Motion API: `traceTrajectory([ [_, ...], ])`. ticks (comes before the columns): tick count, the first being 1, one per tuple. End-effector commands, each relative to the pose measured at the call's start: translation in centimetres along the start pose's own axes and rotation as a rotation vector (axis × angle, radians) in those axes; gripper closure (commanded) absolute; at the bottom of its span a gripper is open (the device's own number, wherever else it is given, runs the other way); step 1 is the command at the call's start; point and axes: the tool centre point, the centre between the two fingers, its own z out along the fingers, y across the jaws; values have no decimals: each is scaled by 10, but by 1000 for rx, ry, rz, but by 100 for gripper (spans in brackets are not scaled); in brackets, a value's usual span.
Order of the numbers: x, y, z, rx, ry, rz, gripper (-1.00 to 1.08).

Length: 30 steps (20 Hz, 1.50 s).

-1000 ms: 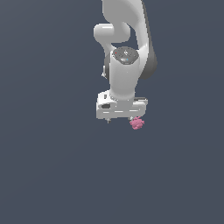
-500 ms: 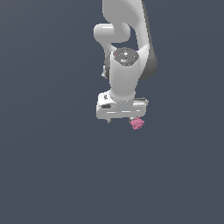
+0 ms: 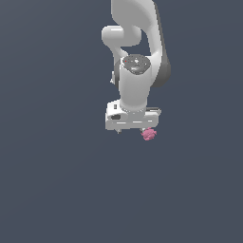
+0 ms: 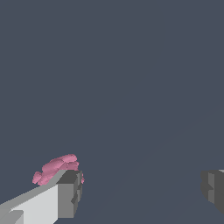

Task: Pick up the object and move it to a goal position.

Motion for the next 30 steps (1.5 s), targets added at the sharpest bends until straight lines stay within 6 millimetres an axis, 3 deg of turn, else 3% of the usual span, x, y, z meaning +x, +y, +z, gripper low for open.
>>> traceTrajectory([
  [1,0,-1,0,0,0,7,-92],
  [13,-6,-16,11,2,-4,142,-92],
  [30,-27,-55,39,1,-13,520,-92],
])
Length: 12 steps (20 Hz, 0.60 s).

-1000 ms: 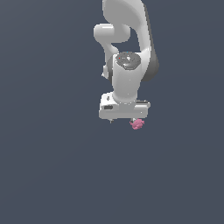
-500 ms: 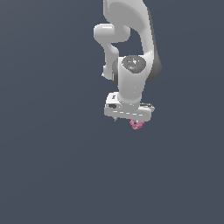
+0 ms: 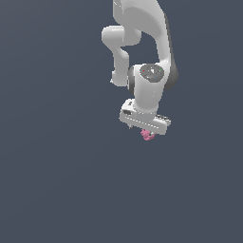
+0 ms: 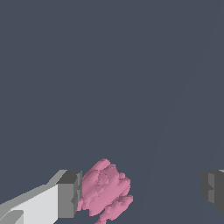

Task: Pick up the object and move it to a goal position.

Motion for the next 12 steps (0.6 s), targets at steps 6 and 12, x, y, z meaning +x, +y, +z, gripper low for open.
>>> traceTrajectory([
  [6,-17,-10,12,-2,-2,175,-92],
  [12,-30,-16,22,-5,-3,314,-92],
])
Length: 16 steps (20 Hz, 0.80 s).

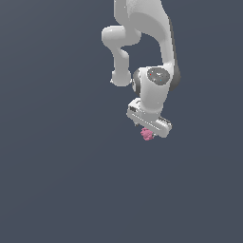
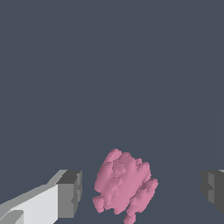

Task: Pick up the object and move it to a goal position.

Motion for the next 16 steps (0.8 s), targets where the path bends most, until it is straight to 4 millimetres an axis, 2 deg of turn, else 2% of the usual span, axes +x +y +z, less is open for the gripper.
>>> traceTrajectory([
  [1,-6,-1,4,-1,0,60,-92],
  [16,-38,-4,24,-8,4,374,-92],
])
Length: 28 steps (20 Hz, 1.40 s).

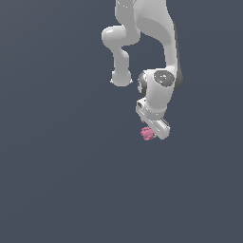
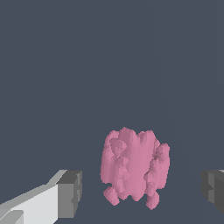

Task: Pick up the object and move it to a goal position.

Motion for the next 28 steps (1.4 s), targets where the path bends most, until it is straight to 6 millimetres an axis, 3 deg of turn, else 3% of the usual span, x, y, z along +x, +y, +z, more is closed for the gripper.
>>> traceTrajectory([
  [1,-3,1,2,0,1,40,-92],
  [16,-10,3,9,-2,3,107,-92],
  [28,-10,4,54,-2,3,112,-92],
])
